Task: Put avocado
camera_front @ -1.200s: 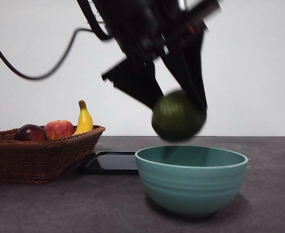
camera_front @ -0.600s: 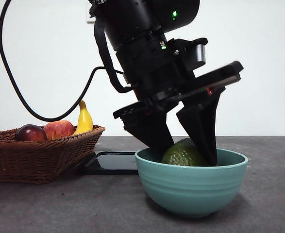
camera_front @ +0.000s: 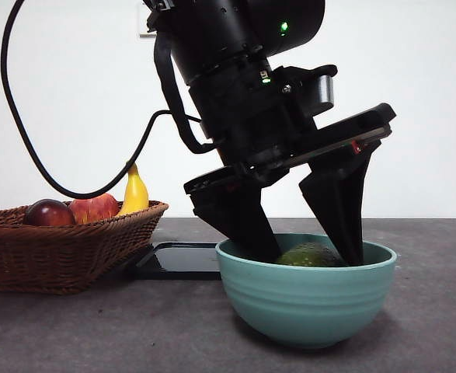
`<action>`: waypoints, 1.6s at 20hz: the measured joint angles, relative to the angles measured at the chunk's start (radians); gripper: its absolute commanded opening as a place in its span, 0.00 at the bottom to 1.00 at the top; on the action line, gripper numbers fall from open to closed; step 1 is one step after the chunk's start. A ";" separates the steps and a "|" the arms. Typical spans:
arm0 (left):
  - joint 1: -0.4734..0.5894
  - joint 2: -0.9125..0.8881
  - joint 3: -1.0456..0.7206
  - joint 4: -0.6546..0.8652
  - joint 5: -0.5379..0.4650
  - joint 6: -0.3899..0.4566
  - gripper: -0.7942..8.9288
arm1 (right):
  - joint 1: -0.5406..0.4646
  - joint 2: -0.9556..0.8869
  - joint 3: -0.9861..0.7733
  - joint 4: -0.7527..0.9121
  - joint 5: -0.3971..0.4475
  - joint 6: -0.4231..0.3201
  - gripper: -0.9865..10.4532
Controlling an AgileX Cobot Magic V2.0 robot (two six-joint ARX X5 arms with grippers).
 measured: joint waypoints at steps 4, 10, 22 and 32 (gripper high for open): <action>0.000 0.000 0.047 -0.052 0.000 0.000 0.47 | 0.000 0.000 0.000 0.000 0.000 0.000 0.42; 0.045 -0.140 0.095 -0.064 0.000 0.001 0.47 | 0.000 0.000 0.000 0.000 0.002 0.000 0.42; 0.339 -0.646 0.063 -0.256 -0.009 0.069 0.46 | 0.000 0.105 0.000 0.047 0.023 0.000 0.42; 0.376 -1.030 -0.309 -0.393 0.187 0.072 0.46 | 0.032 0.247 0.000 0.099 0.023 -0.001 0.42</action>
